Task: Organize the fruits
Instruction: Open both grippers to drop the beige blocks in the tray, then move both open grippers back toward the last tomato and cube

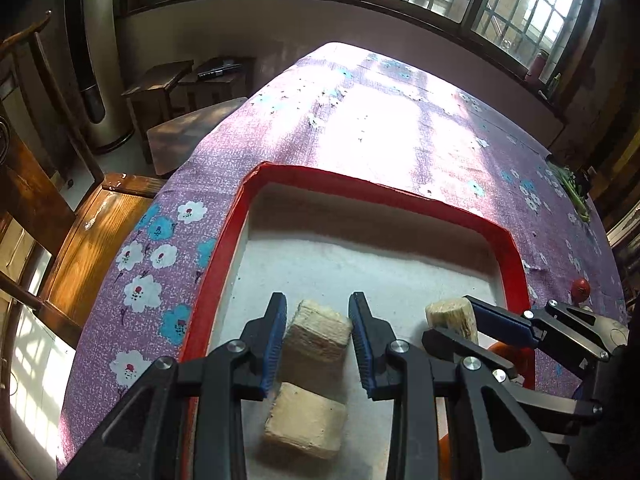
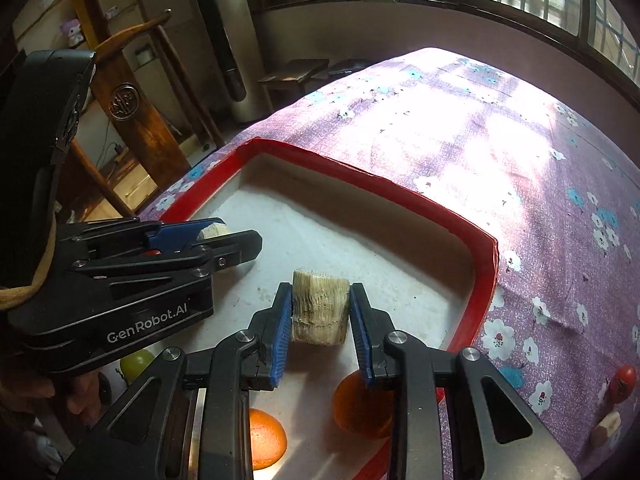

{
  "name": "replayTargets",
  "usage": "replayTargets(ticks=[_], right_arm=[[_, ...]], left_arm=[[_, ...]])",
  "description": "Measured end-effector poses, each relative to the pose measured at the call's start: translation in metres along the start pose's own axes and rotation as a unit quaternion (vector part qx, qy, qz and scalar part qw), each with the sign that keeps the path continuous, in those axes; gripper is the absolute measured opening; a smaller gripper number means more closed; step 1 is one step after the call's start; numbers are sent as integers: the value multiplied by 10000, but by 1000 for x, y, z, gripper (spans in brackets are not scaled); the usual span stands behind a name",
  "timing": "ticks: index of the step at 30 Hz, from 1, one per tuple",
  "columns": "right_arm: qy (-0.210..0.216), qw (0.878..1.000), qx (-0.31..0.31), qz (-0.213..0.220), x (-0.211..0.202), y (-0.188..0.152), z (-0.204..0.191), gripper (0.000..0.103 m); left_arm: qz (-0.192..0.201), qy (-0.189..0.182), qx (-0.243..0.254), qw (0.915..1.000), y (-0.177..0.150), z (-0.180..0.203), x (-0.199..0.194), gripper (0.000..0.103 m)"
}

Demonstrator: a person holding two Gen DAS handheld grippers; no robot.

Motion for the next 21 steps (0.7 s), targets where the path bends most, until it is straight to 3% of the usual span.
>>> replayTargets(ticks=[6, 12, 21], right_arm=[[-3, 10000, 62, -58, 3, -3, 0, 28], [-69, 9998, 165, -75, -1, -5, 3, 29], [-35, 9987, 497, 55, -27, -15, 4, 30]], left_arm=[[-1, 5, -37, 10000, 1, 0, 0, 35], [-22, 104, -179, 9998, 0, -6, -4, 56], [-38, 92, -285, 9995, -11, -8, -13, 59]])
Point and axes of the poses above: each gripper's, at about its wrist camera, not at the fingertips, and x roughly the way its jaws point, z to its right, y to its top, the point moved 5 cm from there along x, roughly the way its jaws point, and after that the axes turned 9 degrees about -x, right-handed, at the moved point
